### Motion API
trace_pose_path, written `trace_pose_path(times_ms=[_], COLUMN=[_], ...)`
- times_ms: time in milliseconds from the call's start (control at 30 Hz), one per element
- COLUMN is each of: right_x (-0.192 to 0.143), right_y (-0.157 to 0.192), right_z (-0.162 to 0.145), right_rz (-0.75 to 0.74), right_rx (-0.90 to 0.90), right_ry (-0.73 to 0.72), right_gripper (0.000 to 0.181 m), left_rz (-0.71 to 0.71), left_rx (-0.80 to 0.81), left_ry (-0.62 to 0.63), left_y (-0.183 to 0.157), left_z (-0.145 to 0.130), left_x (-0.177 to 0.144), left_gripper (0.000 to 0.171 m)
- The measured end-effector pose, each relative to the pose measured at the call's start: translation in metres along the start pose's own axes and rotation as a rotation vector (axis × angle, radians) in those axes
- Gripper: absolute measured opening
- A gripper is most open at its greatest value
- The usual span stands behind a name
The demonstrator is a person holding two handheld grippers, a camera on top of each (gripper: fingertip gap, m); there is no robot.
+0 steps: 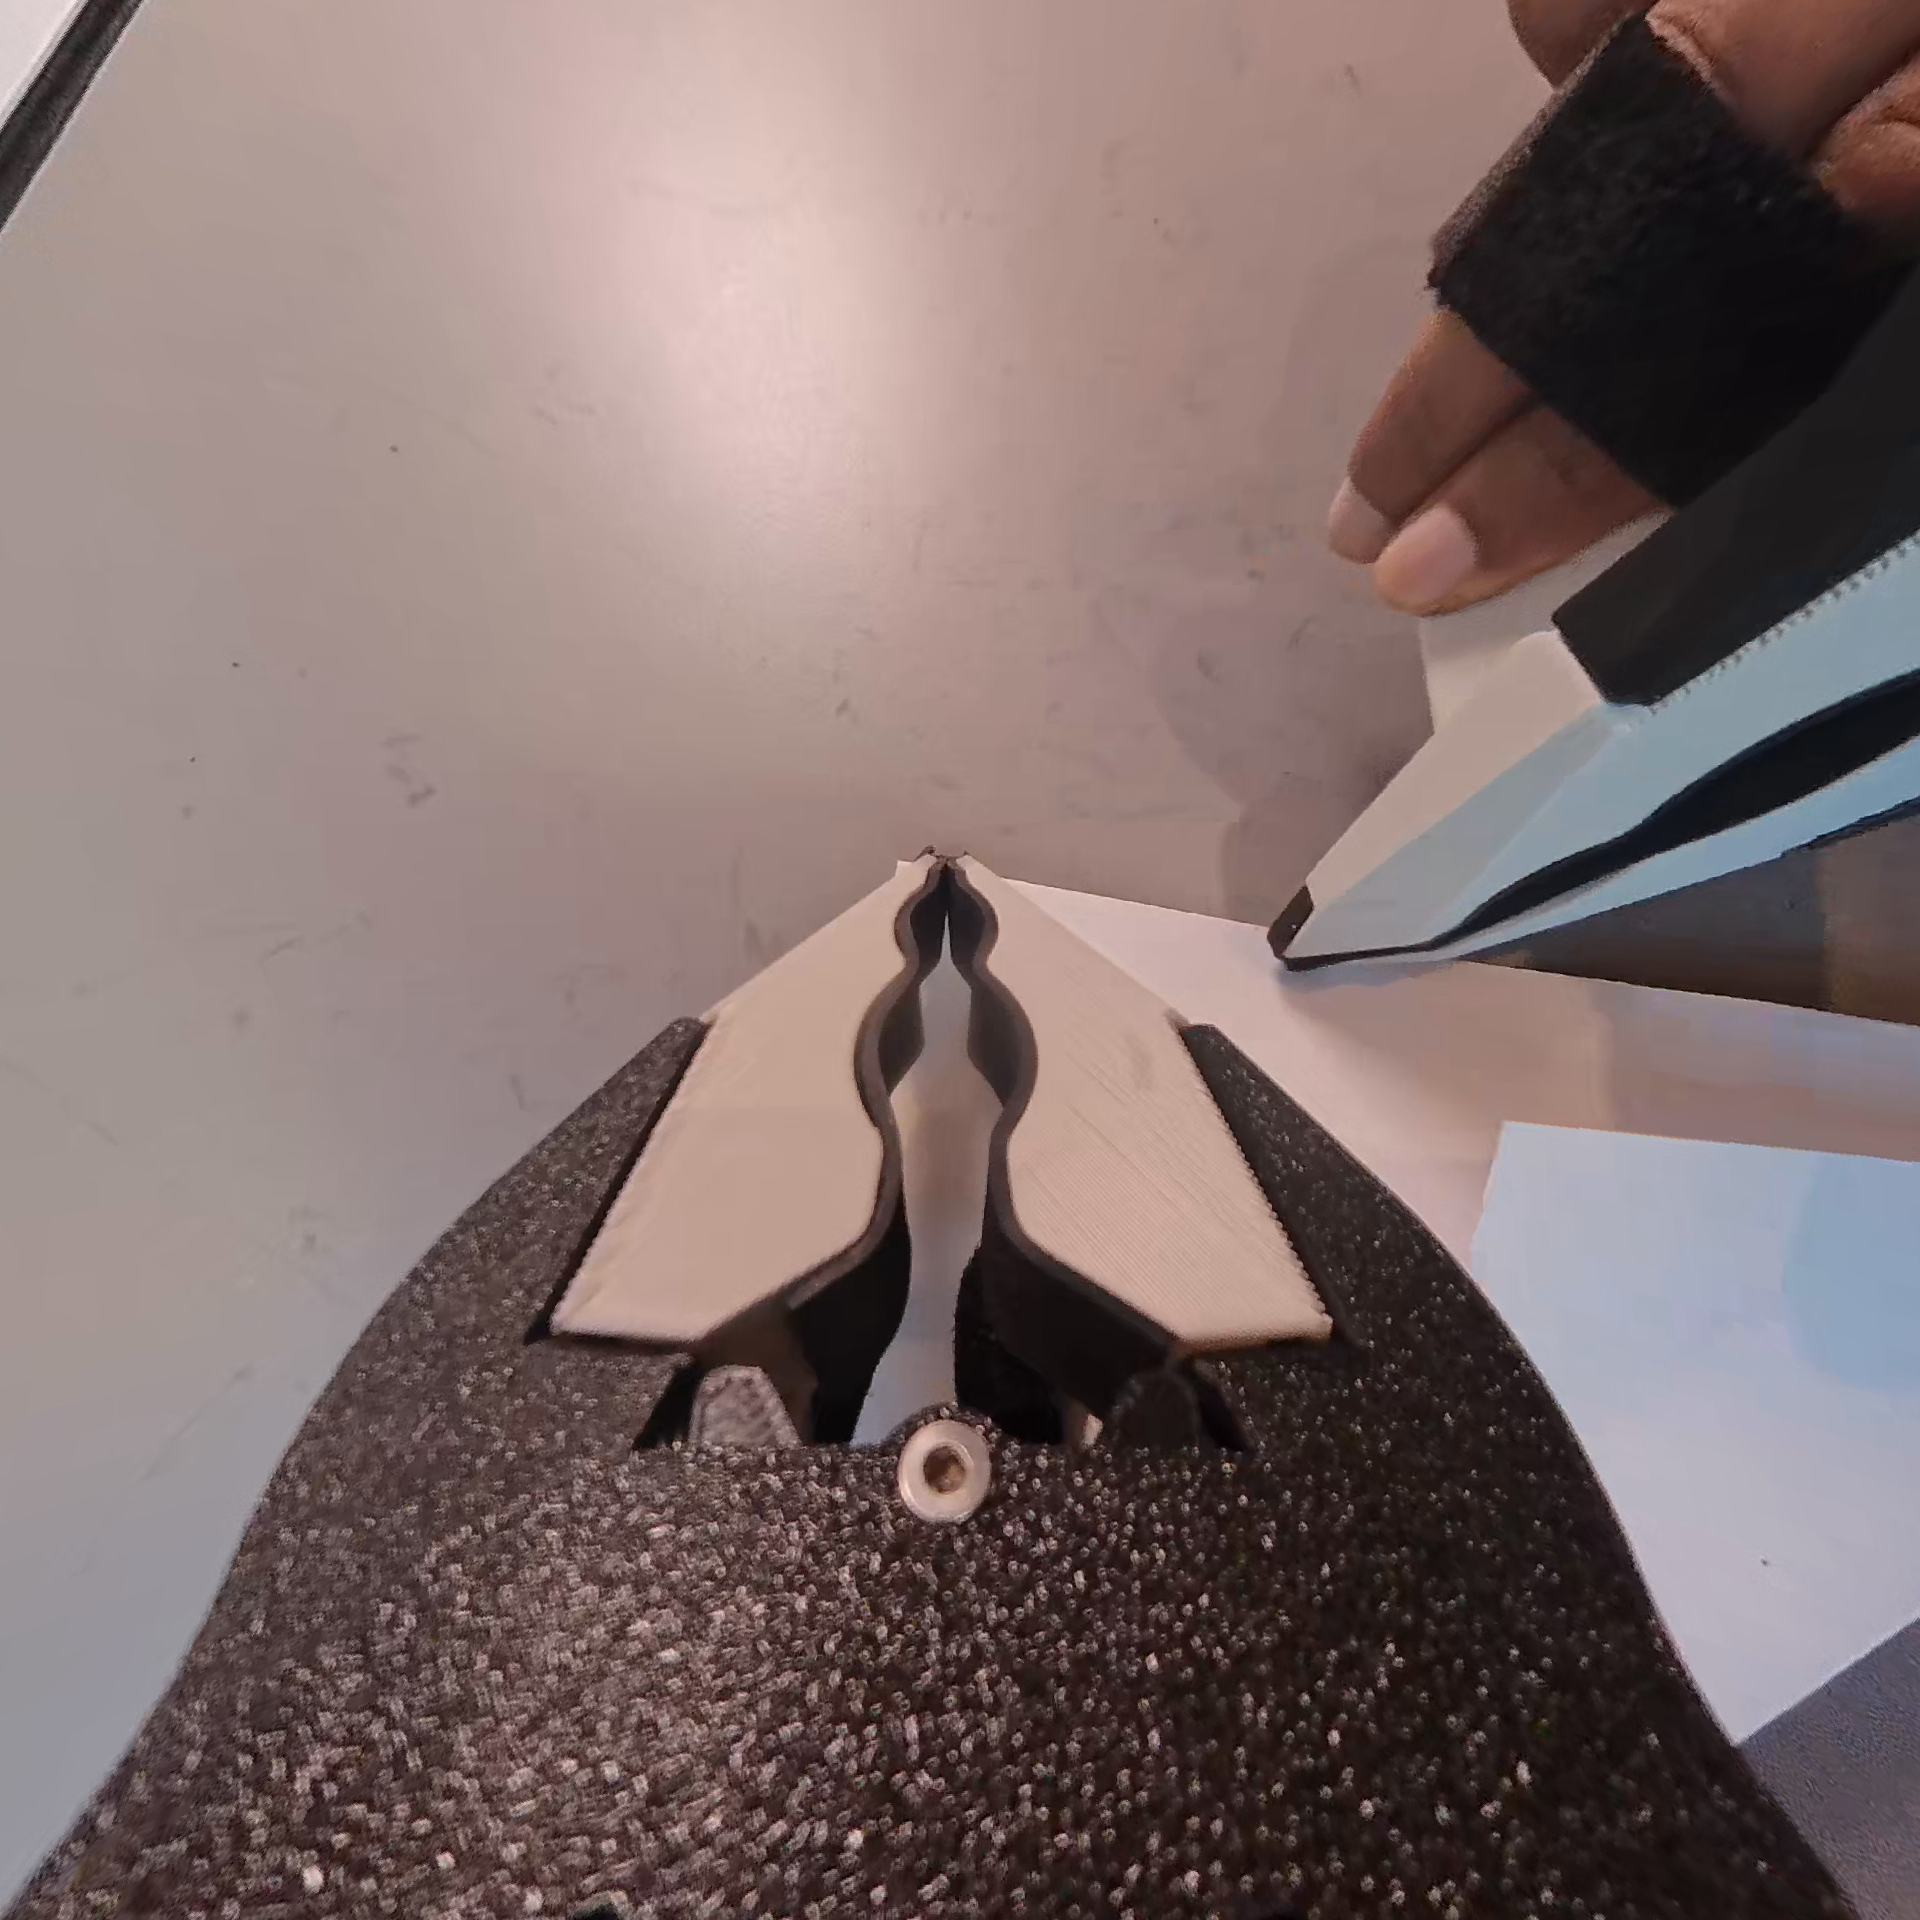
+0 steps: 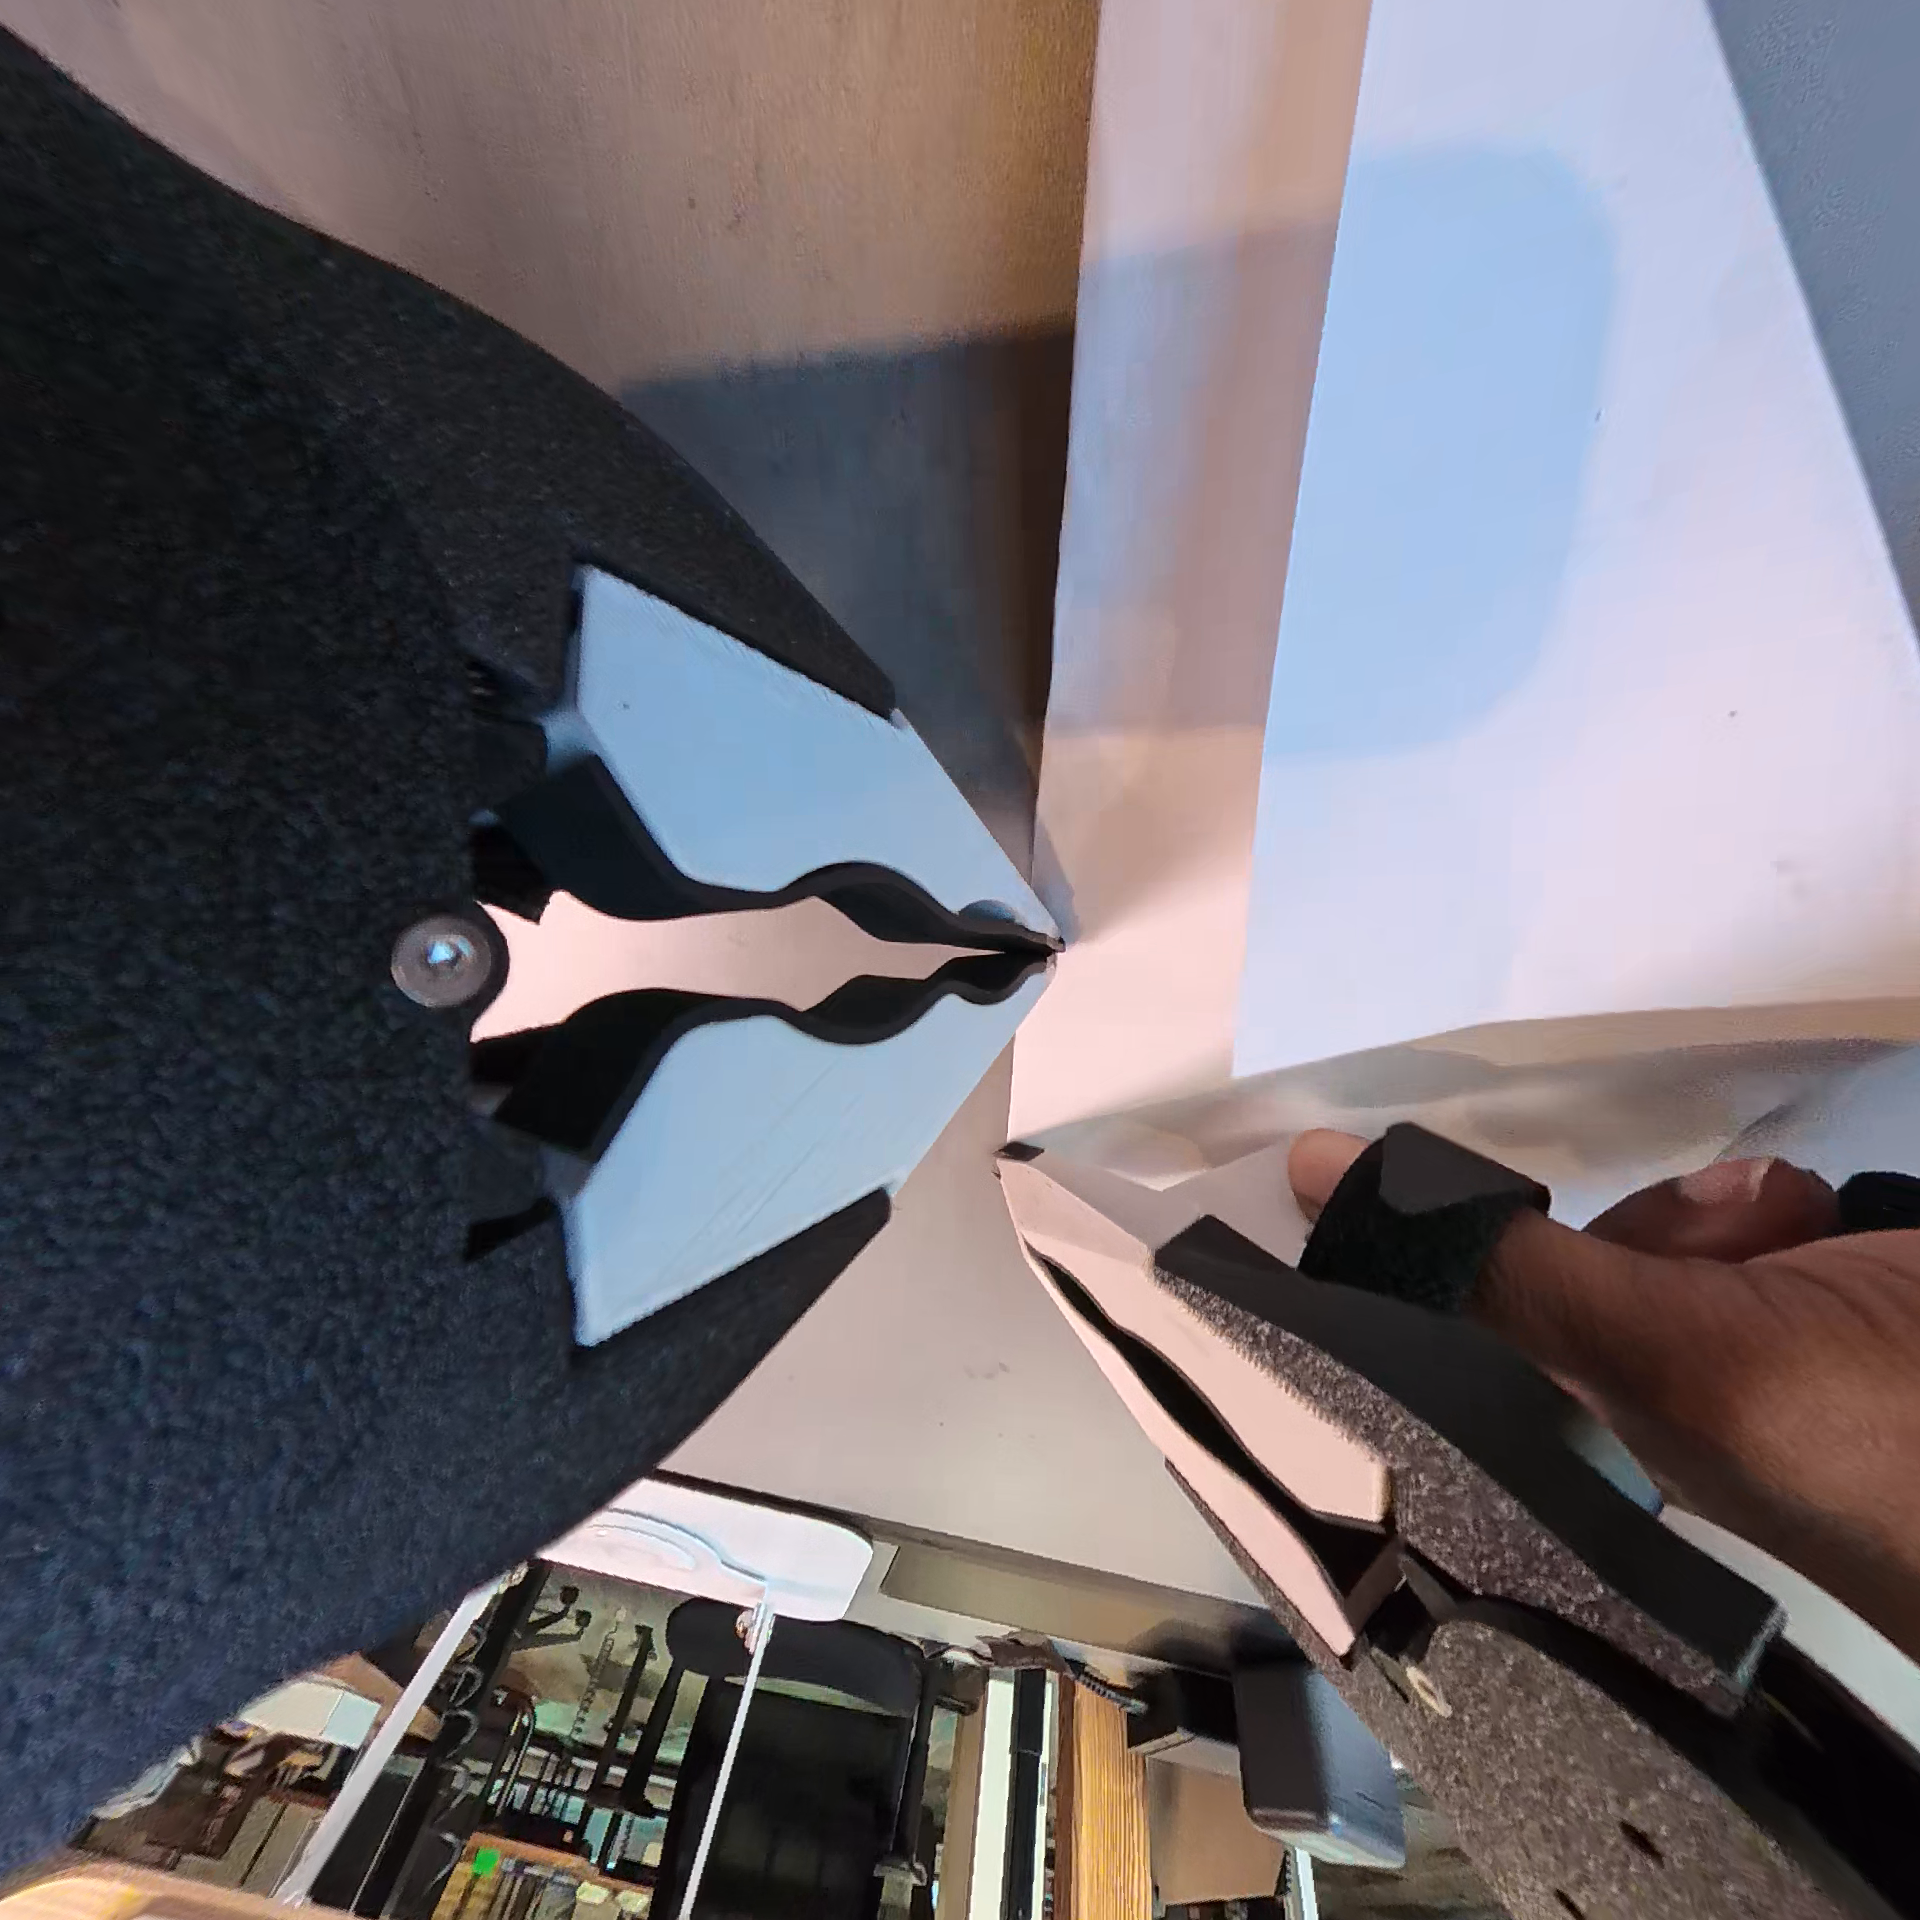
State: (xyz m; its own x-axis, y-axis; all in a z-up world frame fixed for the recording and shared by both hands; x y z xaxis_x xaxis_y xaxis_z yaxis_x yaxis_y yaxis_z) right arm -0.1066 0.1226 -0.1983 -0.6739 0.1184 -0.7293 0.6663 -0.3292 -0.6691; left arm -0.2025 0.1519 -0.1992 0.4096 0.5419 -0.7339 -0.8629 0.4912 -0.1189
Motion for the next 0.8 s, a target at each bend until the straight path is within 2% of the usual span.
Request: trace_pose_path(times_ms=[800], right_x=[-0.024], right_y=[0.033], right_z=[0.021], right_rz=[-0.037], right_rx=[0.136], right_ry=[-0.019], right_gripper=[0.0], left_rz=[0.006], left_rx=[0.002], left_ry=[-0.007], left_y=[-0.001], left_z=[-0.001], left_x=[0.0], left_gripper=[0.0])
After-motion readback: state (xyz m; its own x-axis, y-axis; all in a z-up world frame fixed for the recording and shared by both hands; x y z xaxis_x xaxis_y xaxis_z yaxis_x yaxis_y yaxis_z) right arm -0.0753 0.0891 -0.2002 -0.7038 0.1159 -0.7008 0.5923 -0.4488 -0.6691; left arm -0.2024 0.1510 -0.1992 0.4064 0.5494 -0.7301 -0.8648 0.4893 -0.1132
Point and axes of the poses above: each gripper's, where its closed fingertips meet, x out along the fingers, z out of its top, y = z × x across the jaws, the point moved 6 cm from there along -x, back along the fingers, and after that the axes turned 15 degrees about -x, right-handed, at the moved point
